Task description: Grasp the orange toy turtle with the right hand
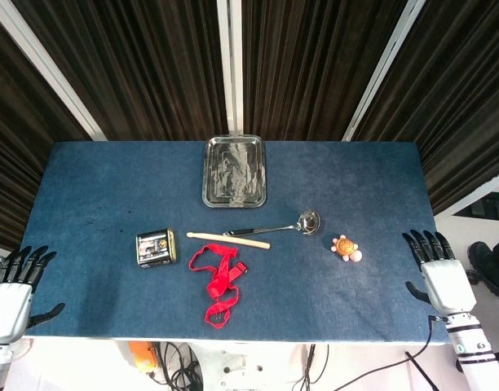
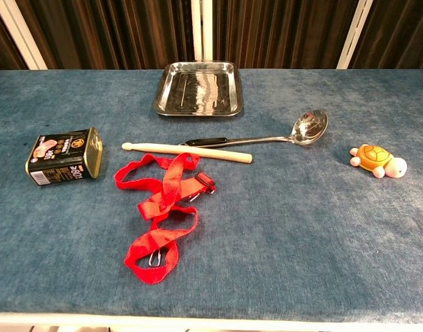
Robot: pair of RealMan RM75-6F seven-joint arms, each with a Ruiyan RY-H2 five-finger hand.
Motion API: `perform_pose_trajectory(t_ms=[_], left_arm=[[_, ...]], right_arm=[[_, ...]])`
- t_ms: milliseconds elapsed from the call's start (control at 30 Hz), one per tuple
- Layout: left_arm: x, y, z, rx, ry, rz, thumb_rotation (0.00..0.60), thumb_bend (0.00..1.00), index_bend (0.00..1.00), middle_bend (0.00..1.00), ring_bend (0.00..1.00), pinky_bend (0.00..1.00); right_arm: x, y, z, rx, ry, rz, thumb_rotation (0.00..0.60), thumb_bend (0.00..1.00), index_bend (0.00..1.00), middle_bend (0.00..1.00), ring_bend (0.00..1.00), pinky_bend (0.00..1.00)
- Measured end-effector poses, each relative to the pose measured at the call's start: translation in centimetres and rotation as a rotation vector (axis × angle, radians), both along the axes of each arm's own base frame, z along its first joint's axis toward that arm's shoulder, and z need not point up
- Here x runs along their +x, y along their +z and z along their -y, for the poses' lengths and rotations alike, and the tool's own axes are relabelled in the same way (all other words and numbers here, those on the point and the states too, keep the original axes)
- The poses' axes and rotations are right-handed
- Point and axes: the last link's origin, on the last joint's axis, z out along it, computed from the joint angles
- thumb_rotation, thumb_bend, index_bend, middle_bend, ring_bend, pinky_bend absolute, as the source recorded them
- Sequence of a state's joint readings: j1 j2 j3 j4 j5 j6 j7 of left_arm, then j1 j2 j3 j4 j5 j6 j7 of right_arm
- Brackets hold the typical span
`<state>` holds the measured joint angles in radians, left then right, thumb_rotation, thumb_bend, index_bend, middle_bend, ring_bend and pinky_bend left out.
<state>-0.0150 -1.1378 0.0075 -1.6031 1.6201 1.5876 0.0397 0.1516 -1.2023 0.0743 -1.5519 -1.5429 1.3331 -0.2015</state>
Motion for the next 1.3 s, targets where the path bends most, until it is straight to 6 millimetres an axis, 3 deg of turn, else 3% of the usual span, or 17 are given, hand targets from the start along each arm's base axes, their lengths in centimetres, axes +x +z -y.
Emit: perform_pose_trajectory(t_ms=[233, 733, 1167, 1300], left_arm=[[-0.6, 0.1, 0.3, 0.0, 0.018, 0.003, 0.6, 0.08, 0.15, 0.09, 0.0, 0.02], [-1.5, 0.1, 0.3, -0.012, 0.039, 0.015, 0.6, 0.08, 0.15, 0.09, 0.0, 0.02], [-2.0, 0.1, 0.2, -0.015, 0.052, 0.024, 0.6, 0.08, 0.15, 0.09, 0.0, 0.02], [-2.2, 0.1, 0.2, -0.015, 0.056, 0.026, 0.6, 0.08, 0.15, 0.09, 0.0, 0.02]], right_arm=[[3.2, -3.8, 3.8, 0.051, 0.029, 0.006, 0.6, 0.2, 0.03, 0.17, 0.0, 0.0], [4.5, -10.1, 7.1, 0.13, -0.092, -0.015, 0.6, 0.25, 0.06, 0.2, 0.0, 0.0], [4.9, -12.0, 8.0, 0.122, -0.112, 0.007, 0.6, 0.32, 0.21, 0.35, 0.0, 0.0], [5.0, -12.4, 8.1, 0.124, -0.11, -0.001, 0.6, 0.34, 0.34, 0.44, 0.09, 0.0]])
